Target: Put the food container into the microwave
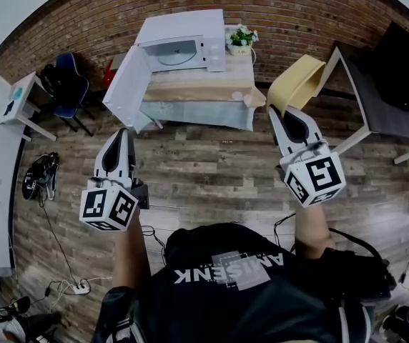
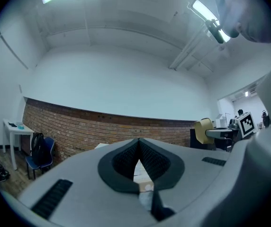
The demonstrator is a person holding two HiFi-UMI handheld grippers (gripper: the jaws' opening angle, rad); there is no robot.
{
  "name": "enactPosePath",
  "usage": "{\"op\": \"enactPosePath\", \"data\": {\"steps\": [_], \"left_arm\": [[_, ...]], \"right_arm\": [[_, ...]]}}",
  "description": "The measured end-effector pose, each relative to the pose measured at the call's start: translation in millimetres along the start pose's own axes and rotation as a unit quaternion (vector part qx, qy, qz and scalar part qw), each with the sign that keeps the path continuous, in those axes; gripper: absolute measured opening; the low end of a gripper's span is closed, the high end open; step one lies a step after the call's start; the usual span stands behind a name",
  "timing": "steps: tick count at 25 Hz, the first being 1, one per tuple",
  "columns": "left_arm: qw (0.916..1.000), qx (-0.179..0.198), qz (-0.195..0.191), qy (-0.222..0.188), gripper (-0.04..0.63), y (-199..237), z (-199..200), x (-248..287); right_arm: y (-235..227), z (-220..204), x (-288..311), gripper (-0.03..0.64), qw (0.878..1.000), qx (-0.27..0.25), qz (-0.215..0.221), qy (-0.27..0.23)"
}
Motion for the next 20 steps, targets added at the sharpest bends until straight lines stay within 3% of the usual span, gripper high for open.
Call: {"op": "enactPosePath", "data": {"steps": [9, 15, 20], "left_arm": [[1.0000, -0.007, 0.001, 0.006, 0.012, 0, -15, 30], [0.9998, -0.020, 0.000, -0.001, 0.012, 53, -15, 72], [0.9994, -0.019, -0.025, -0.011, 0.011, 99, -3, 118]], "right_arm": [[-17, -14, 35, 0.043, 1.000, -0.002, 0.021, 0.002], [-21, -11, 88, 0.043, 1.000, -0.008, -0.018, 0.009], [-22, -2, 141, 0.043, 0.999, -0.020, -0.034, 0.022]]}}
Point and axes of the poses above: the fingertips, and each gripper's own axes: x forward along the fingers, y to its left, z out of its top, the point moved 4 cm from there along -x, backward along the fingers, and after that the axes turned 9 degrees about y, right-handed, at the moved point
